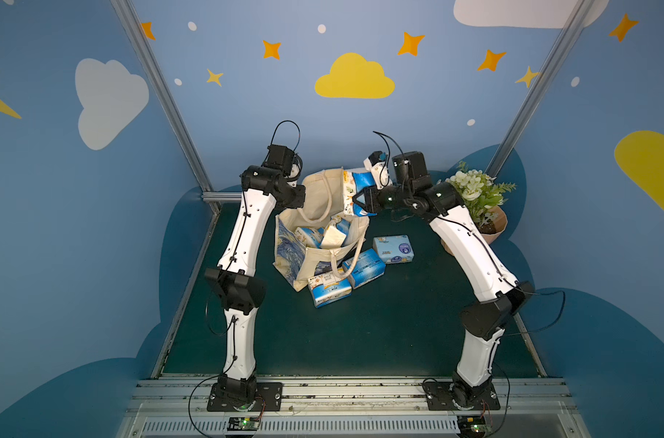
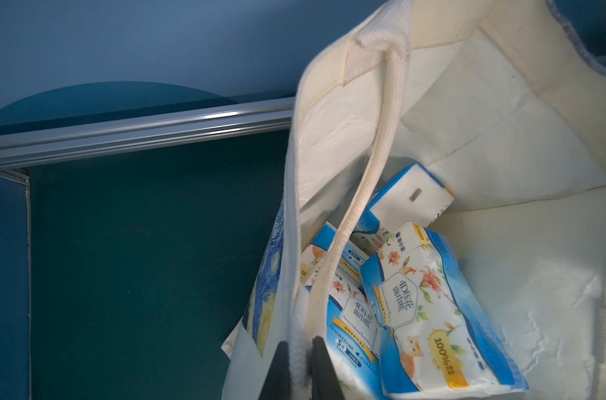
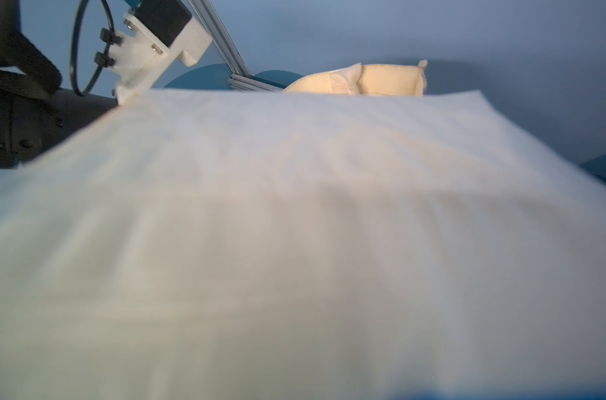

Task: Put tissues into the canvas bag
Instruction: Place the pack of facial tissues in the canvas bag.

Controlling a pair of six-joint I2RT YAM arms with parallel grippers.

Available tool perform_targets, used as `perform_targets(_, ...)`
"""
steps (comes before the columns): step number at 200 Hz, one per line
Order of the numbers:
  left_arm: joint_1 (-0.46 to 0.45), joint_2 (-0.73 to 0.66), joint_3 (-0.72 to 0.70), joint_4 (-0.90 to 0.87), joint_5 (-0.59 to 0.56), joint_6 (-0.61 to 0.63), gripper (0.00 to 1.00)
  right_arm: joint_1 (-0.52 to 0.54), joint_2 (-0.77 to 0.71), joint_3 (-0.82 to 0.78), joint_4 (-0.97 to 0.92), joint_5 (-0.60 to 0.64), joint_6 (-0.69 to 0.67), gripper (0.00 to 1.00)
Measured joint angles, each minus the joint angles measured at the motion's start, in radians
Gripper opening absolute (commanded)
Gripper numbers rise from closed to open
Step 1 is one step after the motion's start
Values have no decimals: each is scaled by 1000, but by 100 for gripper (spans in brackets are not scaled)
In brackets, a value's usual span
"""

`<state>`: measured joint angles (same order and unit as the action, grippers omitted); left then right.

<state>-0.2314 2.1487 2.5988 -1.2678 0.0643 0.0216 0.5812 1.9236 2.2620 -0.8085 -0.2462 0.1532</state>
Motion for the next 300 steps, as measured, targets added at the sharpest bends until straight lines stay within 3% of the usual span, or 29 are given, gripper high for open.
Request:
perform_targets(28,-1,0,0,0,3,-2,11,21,126,99,57,23,-24,42)
perform_targets(38,-1,0,0,0,3,-3,10,27,178,143,71,35,-31,46)
perform_targets(46,-1,0,0,0,3,-3,10,31,222,180,79,49,-39,55)
perform_targets(60,-3,0,0,1,3,-3,10,36,288,229,95,77,-52,61)
perform_targets(70,-4,0,0,2,4,-3,10,39,323,241,103,101,-57,73)
perform_targets(92,-5,0,0,3,6,-3,10,40,365,242,105,141,-58,82)
perform_targets(137,-5,0,0,10,6,-3,10,30,352,229,139,131,-58,83)
perform_targets(163,-5,0,0,10,5,-2,10,6,211,76,211,119,-72,83)
perform_targets(198,-5,0,0,10,-1,1,10,-106,6,9,227,138,-68,83)
perform_targets(224,-5,0,0,10,-3,2,10,-207,-63,8,185,196,-69,82)
perform_targets(258,-5,0,0,11,-5,2,10,-252,24,-11,86,247,-82,81)
perform_targets(300,-5,0,0,10,-9,1,10,-251,290,-14,-27,269,-106,81)
